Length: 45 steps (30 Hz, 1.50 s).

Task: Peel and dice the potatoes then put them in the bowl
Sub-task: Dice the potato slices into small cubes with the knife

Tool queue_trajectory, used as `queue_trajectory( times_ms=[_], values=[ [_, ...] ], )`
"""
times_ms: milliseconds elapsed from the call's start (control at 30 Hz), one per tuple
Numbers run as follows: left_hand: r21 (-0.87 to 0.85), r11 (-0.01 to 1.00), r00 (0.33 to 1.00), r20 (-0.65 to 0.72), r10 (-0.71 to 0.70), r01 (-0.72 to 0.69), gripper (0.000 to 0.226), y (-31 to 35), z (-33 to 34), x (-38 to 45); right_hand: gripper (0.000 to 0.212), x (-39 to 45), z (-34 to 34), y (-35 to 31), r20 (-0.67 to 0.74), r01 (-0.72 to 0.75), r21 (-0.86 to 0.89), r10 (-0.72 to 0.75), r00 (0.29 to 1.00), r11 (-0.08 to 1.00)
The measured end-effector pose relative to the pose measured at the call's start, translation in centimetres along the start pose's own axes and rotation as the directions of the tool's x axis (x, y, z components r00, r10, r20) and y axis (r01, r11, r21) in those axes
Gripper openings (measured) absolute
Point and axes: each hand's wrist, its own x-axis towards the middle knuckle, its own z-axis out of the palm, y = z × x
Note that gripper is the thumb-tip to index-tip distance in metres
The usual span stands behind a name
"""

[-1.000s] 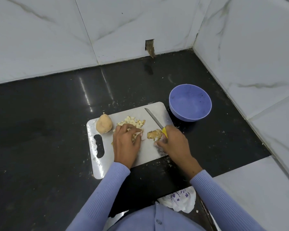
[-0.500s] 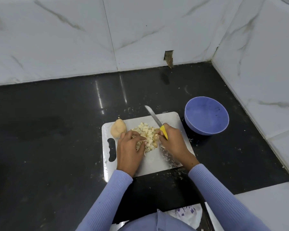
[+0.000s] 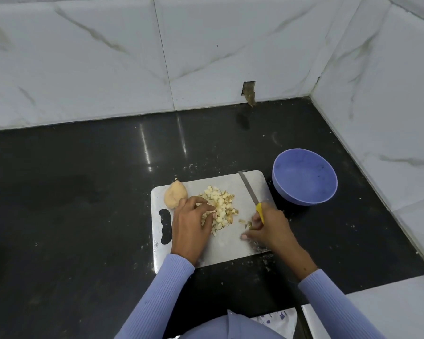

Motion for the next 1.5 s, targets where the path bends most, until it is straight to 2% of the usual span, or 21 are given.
queue_trajectory(
  times_ms=[67, 200, 300, 400, 467, 567, 633, 700, 767, 900, 1000, 1133, 1300, 1400, 1500],
  values=[
    [0.010, 1.000, 1.000, 0.006, -0.001, 0.001, 0.014, -0.1, -0.2, 0.1, 0.059, 0.5, 1.4, -1.3, -0.048, 0.071, 0.020, -0.070, 0.996, 0.997],
    [0.024, 1.000, 1.000, 0.007, 0.002, -0.002, 0.016, -0.5, -0.7, 0.2, 0.063, 2.2, 2.9, -3.5, -0.114, 0.146, -0.115, -0.159, 0.981, 0.983],
    [0.028, 1.000, 1.000, 0.011, 0.002, -0.002, 0.020, -0.7, -1.3, 0.4, 0.052, 2.8, 3.2, -4.2, -0.092, 0.193, -0.174, -0.211, 0.973, 0.966],
    [0.054, 0.999, 1.000, 0.020, 0.005, -0.006, 0.027, -1.4, -1.9, 0.9, 0.034, 2.9, 3.0, -4.4, -0.126, 0.238, -0.217, -0.269, 0.955, 0.947],
    [0.086, 0.996, 0.999, 0.032, 0.002, -0.004, 0.035, -2.1, -2.3, 1.4, 0.030, 3.1, 2.8, -4.5, -0.174, 0.269, -0.157, -0.295, 0.939, 0.950],
    [0.110, 0.994, 0.998, 0.065, 0.003, -0.010, 0.046, -2.7, -3.4, 2.4, 0.025, 3.4, 2.2, -5.4, -0.210, 0.322, 0.043, -0.306, 0.929, 0.946],
    [0.155, 0.988, 0.989, 0.149, -0.008, -0.016, 0.052, -3.1, -4.3, 3.4, 0.021, 3.8, 1.9, -6.3, -0.169, 0.333, 0.112, -0.312, 0.935, 0.936],
    [0.218, 0.976, 0.966, 0.253, -0.051, -0.006, 0.054, -3.7, -4.8, 4.6, 0.016, 4.4, 1.7, -6.6, -0.132, 0.354, 0.099, -0.340, 0.931, 0.930],
    [0.289, 0.957, 0.947, 0.310, -0.085, -0.009, 0.053, -4.2, -5.1, 5.7, 0.013, 4.6, 1.4, -6.5, -0.164, 0.347, 0.102, -0.329, 0.930, 0.932],
    [0.390, 0.918, 0.908, 0.406, -0.102, -0.071, 0.058, -4.9, -5.4, 7.2, 0.031, 3.7, 1.0, -5.9, -0.358, 0.292, 0.182, -0.213, 0.909, 0.939],
    [0.432, 0.892, 0.883, 0.461, -0.093, -0.131, 0.060, -5.3, -5.6, 8.0, 0.023, 3.2, 1.2, -5.6, -0.404, 0.225, 0.190, -0.133, 0.905, 0.956],
    [0.395, 0.909, 0.859, 0.503, -0.095, -0.130, 0.063, -5.2, -5.8, 8.5, 0.009, 2.9, 2.7, -4.6, -0.266, 0.128, 0.147, -0.085, 0.960, 0.981],
    [0.363, 0.919, 0.883, 0.469, -0.039, -0.152, 0.057, -5.0, -6.4, 8.5, 0.013, 1.6, 4.3, -5.4, -0.099, 0.165, 0.150, -0.152, 0.983, 0.975],
    [0.299, 0.944, 0.900, 0.435, -0.008, -0.136, 0.057, -5.2, -6.7, 8.0, 0.016, 2.0, 4.0, -5.9, -0.138, 0.192, 0.222, -0.164, 0.977, 0.956],
    [0.142, 0.986, 0.935, 0.354, 0.030, -0.086, 0.061, -5.4, -6.9, 7.1, 0.030, 2.0, 2.9, -6.3, -0.282, 0.222, 0.292, -0.138, 0.949, 0.930]
  ],
)
